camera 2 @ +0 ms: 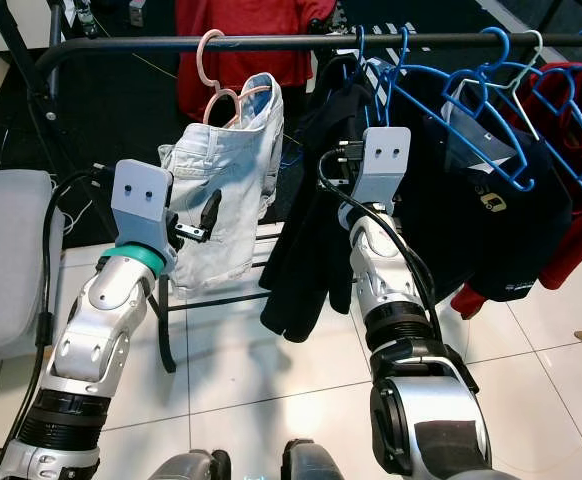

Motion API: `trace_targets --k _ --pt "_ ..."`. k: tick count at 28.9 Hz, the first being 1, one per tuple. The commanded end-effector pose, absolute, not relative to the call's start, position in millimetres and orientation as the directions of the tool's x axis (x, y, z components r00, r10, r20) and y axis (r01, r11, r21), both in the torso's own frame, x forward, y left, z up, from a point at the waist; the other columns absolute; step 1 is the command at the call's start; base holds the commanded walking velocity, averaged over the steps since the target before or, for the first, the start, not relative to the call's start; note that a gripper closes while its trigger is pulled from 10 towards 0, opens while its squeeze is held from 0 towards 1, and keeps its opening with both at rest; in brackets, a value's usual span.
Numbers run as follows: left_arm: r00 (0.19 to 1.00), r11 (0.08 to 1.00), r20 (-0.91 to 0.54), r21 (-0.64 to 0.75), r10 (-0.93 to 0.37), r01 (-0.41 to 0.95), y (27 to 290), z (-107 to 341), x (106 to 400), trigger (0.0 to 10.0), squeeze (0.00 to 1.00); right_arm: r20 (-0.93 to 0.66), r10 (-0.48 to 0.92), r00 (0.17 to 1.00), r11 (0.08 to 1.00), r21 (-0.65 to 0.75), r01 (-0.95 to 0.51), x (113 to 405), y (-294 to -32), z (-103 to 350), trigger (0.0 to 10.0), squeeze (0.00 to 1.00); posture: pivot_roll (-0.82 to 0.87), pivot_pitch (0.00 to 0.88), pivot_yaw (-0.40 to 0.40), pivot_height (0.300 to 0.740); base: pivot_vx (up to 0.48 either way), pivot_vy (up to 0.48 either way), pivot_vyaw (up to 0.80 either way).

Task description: Hang hanger

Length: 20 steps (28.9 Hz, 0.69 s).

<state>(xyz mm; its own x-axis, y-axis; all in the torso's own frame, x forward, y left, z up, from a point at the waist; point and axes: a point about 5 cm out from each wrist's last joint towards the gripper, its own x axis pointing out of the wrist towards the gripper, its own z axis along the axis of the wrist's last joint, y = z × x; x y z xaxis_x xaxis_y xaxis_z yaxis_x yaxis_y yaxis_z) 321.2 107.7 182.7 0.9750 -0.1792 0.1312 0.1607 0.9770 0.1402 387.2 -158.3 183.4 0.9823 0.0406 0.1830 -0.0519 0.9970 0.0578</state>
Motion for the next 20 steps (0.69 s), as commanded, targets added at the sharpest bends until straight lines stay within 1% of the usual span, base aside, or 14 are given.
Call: trace_targets --k 1,10,13,14,15,20 --pt "0.977 0.976 0.115 0.141 -0.181 0.164 108 177 321 10.0 0.00 0.202 0.026 0.979 0.997 0.065 -0.040 384 -161 182 10.0 0.00 -0.06 0.057 0.052 0.740 0.000 0.000 0.00" --pt "0.977 0.977 0.112 0.141 -0.179 0.163 108 176 320 10.0 0.00 0.203 0.032 0.979 0.998 0.055 -0.044 384 -161 183 10.0 0.00 -0.06 0.061 0.051 0.740 0.000 0.000 0.00" --pt "0.977 0.976 0.112 0.141 -0.180 0.163 108 176 320 10.0 0.00 0.232 0.034 0.972 0.999 -0.023 -0.029 386 -169 191 10.0 0.00 -0.06 0.062 0.053 0.740 0.000 0.000 0.00" --pt "0.977 0.976 0.112 0.141 -0.180 0.163 108 176 320 10.0 0.00 0.232 0.034 0.972 0.999 -0.023 -0.029 386 -169 191 10.0 0.00 -0.06 0.062 0.053 0.740 0.000 0.000 0.00" --pt "0.977 0.976 0.112 0.141 -0.180 0.164 108 176 321 10.0 0.00 0.249 0.046 0.967 0.997 -0.066 -0.030 386 -171 196 10.0 0.00 -0.06 0.062 0.053 0.740 0.000 0.000 0.00" --pt "0.977 0.976 0.112 0.142 -0.180 0.164 108 176 321 10.0 0.00 0.279 0.070 0.958 0.996 -0.079 -0.050 387 -172 203 10.0 0.00 -0.06 0.061 0.052 0.740 0.000 0.000 0.00"
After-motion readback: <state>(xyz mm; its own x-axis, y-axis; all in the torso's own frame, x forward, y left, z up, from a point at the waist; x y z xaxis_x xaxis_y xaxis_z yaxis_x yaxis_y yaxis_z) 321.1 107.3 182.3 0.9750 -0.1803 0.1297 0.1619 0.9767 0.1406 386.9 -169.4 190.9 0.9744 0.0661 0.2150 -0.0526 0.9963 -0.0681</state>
